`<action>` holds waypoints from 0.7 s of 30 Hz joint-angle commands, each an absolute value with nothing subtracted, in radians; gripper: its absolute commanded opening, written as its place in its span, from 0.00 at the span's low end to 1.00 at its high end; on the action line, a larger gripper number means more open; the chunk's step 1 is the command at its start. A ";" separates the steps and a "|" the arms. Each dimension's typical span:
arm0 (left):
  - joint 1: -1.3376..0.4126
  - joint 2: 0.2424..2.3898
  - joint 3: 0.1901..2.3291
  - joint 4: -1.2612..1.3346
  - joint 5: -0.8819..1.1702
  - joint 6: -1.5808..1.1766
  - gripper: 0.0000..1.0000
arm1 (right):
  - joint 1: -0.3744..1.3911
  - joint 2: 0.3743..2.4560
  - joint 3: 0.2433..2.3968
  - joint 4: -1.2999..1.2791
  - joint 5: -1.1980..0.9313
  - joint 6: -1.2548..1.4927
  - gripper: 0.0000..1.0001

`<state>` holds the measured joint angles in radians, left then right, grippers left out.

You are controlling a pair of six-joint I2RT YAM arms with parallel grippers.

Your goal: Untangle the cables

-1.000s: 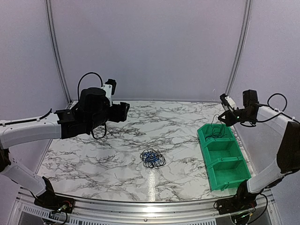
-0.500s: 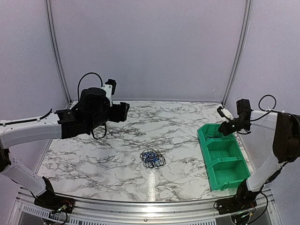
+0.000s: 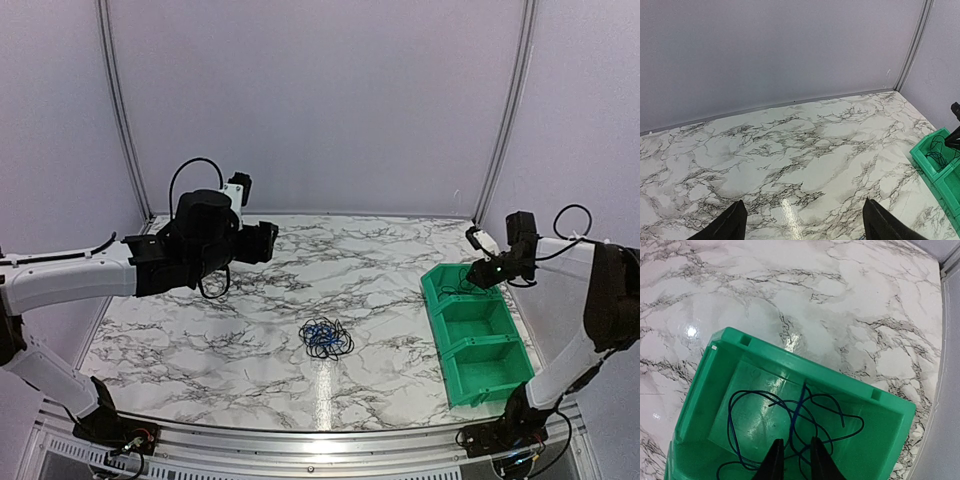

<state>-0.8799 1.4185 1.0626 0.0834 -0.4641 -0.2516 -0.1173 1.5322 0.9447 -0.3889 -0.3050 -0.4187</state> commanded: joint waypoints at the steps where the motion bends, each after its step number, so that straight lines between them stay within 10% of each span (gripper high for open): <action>1: -0.882 1.429 1.066 0.102 -0.468 -0.258 0.83 | -0.124 1.434 0.959 -0.377 -0.314 -0.402 0.24; 21: -0.884 1.523 1.095 0.075 -0.399 -0.219 0.84 | 0.163 1.286 1.030 -0.520 -0.663 -0.545 0.28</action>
<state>-0.8799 1.4761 1.0630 0.0826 -0.4339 -0.2554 0.0811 1.2533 0.9512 -0.4816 -0.5159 -0.5106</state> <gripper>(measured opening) 0.835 0.280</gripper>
